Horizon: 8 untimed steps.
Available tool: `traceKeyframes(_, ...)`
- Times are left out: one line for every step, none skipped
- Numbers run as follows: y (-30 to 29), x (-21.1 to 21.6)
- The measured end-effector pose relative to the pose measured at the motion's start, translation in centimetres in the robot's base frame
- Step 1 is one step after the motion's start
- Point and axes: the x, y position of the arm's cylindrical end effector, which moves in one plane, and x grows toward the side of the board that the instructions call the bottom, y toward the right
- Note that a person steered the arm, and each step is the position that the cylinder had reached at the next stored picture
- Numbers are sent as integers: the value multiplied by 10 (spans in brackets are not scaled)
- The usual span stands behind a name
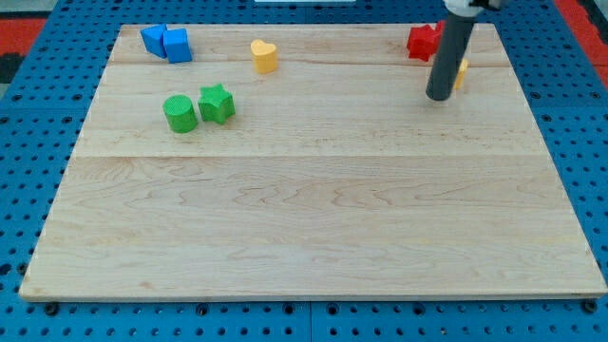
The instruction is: Place the yellow hexagon into the red blocks
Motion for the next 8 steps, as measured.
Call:
traceKeyframes(17,11)
traceKeyframes(23,-21)
traceKeyframes(27,-43)
traceKeyframes(31,-49)
traceKeyframes(35,-49)
traceKeyframes(36,-67)
traceKeyframes(40,-69)
traceKeyframes(40,-51)
